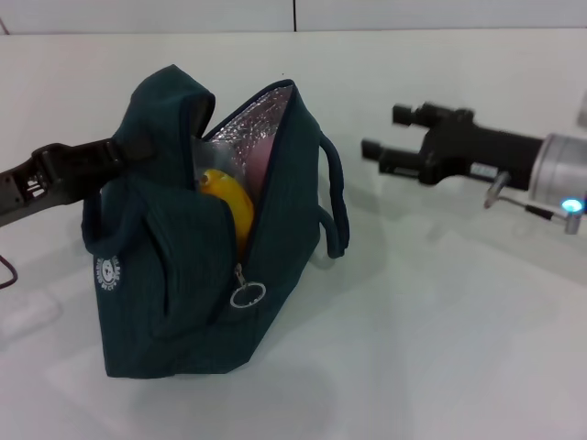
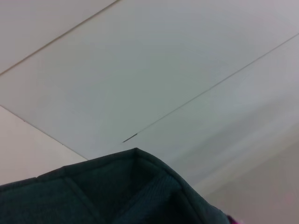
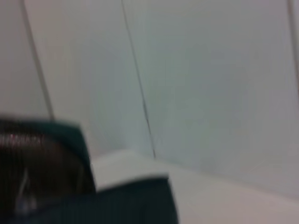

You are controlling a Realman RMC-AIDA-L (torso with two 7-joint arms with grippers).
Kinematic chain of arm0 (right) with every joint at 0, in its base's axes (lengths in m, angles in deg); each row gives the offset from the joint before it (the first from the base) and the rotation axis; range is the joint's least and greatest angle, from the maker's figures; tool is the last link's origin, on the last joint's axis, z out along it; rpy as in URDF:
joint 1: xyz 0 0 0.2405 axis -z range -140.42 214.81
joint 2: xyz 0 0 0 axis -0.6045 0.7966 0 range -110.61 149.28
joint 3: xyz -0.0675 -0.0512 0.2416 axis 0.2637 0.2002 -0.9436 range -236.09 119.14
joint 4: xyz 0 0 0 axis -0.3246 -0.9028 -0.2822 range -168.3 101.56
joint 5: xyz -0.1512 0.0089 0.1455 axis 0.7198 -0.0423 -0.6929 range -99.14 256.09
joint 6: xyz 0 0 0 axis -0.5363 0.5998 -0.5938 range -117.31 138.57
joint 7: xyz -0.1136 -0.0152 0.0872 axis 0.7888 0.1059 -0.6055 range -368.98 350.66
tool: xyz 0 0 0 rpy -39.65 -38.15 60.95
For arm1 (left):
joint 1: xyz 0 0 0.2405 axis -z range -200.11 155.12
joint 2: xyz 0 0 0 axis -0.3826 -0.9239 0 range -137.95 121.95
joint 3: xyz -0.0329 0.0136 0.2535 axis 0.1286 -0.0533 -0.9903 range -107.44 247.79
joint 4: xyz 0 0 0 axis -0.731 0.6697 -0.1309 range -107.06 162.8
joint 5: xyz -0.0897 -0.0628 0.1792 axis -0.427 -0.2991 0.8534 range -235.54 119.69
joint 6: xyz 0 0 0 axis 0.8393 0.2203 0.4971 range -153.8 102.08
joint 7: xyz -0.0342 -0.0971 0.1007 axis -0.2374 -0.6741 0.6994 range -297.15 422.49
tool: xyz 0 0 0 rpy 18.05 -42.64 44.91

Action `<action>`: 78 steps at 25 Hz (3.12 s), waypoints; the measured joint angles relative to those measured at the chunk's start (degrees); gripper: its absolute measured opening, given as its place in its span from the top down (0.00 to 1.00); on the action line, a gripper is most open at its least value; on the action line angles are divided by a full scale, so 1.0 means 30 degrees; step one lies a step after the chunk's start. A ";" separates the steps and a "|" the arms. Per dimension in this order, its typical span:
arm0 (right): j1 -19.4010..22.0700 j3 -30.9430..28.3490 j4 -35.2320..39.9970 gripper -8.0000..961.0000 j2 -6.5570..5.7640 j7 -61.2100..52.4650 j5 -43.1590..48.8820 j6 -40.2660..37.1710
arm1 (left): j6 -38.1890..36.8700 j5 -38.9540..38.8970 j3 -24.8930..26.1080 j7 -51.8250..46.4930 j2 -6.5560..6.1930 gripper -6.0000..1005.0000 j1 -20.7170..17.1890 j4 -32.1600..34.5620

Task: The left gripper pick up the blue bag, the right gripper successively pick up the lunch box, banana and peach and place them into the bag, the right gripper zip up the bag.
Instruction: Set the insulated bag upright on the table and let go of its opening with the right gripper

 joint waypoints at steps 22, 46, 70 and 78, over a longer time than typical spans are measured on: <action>-0.1421 0.0214 -0.0054 0.22 0.0815 -0.0059 0.1455 0.1833 | -0.0060 0.0001 0.0218 0.0000 0.0104 0.95 -0.0052 0.0000; -0.1923 0.1177 0.0291 0.56 0.0846 0.0149 0.1263 0.3019 | -0.0064 0.0148 0.0217 0.0176 0.0180 0.95 -0.0072 -0.0232; 0.1324 -0.0066 0.3304 0.91 0.0655 0.2596 -0.2362 -0.0746 | -0.0175 0.0044 0.0071 0.0174 0.0196 0.95 0.0041 -0.0236; 0.2547 -0.2925 0.3253 0.91 0.0552 0.2810 -0.2304 -0.2526 | -0.0622 0.0033 0.0046 0.0204 0.0264 0.95 0.0925 -0.0756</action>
